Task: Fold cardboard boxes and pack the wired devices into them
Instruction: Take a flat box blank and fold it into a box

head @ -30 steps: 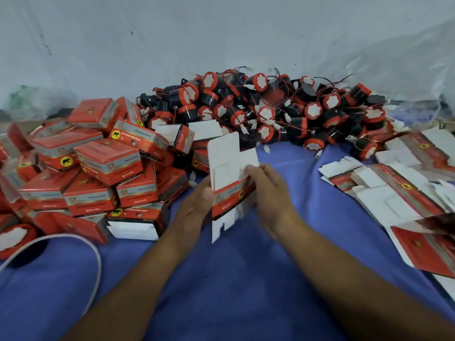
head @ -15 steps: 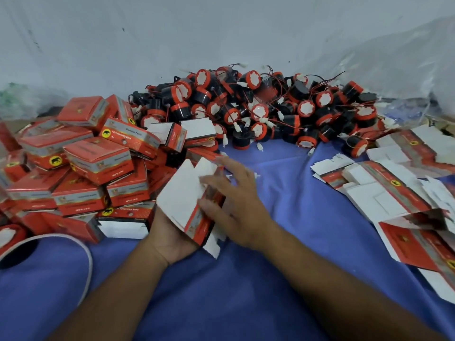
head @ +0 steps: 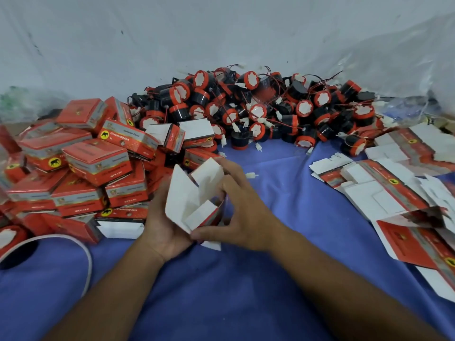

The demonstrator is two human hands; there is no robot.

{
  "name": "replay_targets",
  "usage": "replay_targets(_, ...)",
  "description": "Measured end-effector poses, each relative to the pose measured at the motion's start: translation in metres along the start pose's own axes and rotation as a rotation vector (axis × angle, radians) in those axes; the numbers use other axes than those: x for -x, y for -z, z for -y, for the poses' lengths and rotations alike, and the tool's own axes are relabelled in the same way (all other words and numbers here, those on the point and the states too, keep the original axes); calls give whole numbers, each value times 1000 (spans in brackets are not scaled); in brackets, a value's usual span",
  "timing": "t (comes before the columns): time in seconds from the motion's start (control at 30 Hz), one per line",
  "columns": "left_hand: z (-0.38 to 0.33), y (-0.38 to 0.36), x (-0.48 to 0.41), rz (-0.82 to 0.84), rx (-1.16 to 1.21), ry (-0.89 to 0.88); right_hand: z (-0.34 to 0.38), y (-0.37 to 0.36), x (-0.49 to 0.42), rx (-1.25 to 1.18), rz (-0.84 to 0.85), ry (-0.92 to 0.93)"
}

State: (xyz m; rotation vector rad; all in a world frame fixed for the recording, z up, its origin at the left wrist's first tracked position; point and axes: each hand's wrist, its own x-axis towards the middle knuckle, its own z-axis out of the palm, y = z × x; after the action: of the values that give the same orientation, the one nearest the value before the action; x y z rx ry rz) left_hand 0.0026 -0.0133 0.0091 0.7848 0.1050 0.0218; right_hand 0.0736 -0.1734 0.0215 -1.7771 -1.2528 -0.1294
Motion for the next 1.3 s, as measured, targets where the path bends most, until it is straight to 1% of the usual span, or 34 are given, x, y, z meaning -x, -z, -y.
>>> replay_targets(0.03,2,-3,-1,86,-1,-29,-2,2,-1,-33,-54,-21)
replay_targets(0.07,1,-9,-3,142,-63,-44,-3,3,-1,-84,-99,-62)
replay_targets(0.13,4,-12,-5,170,-195,-63,-5,5,1,-330,-143,-188)
replay_targets(0.2,6,-14,-8,142,-304,-113,-6,4,3,-571,-185,-311)
replay_targets(0.27,8,-9,-12,56,-393,-185,-8,3,3,-599,-269,-385)
replay_targets(0.33,13,-8,-10,16,-564,-266,-8,3,0,-595,-308,-403)
replay_targets(0.4,18,-8,-9,-17,-794,-347,-6,3,-2,-625,-305,-420)
replay_targets(0.47,23,-11,-6,-34,-904,-413,-6,3,-3,-659,-303,-437)
replay_targets(0.53,27,-12,-6,-26,-987,-463,-4,3,-3,-726,-322,-496)
replay_targets(0.6,29,-16,-5,3,-1102,-492,-3,2,-5,-856,-343,-603)
replay_targets(0.67,28,-17,-2,31,-1173,-482,-4,4,-6,-1021,-366,-741)
replay_targets(0.73,27,-13,0,114,-1235,-518,-8,11,-5,-1190,-373,-805)
replay_targets(0.77,27,-13,1,141,-1298,-558,-11,16,-4,-1255,-356,-807)
replay_targets(0.8,27,-12,2,134,-1368,-597,-13,20,-4,-1298,-325,-797)
replay_targets(0.87,27,-13,2,54,-1474,-669,-16,27,-4,-1340,-230,-783)
replay_targets(0.9,26,-14,1,40,-1489,-699,-17,27,-3,-1348,-172,-793)
replay_targets(0.97,23,-15,0,86,-1465,-739,-17,23,-2,-1312,-71,-820)
replay_targets(1.0,23,-15,-1,125,-1421,-747,-16,21,-2,-1250,-26,-839)
replay_targets(1.03,23,-15,-1,151,-1345,-735,-14,18,-2,-1166,20,-857)
replay_targets(1.07,22,-16,0,137,-1239,-689,-12,16,-2,-1072,65,-868)
replay_targets(1.1,22,-16,1,76,-1124,-624,-9,13,-2,-974,95,-867)
replay_targets(1.17,19,-16,3,-117,-933,-484,-2,9,-2,-732,124,-809)
replay_targets(1.2,18,-14,3,-203,-842,-439,-1,6,-2,-550,119,-733)
replay_targets(1.23,17,-12,2,-265,-769,-414,0,4,0,-354,91,-618)
replay_targets(1.27,17,-13,1,-296,-736,-418,-1,3,1,-207,55,-496)
replay_targets(1.3,15,-16,3,-306,-725,-424,-1,2,2,-138,30,-440)
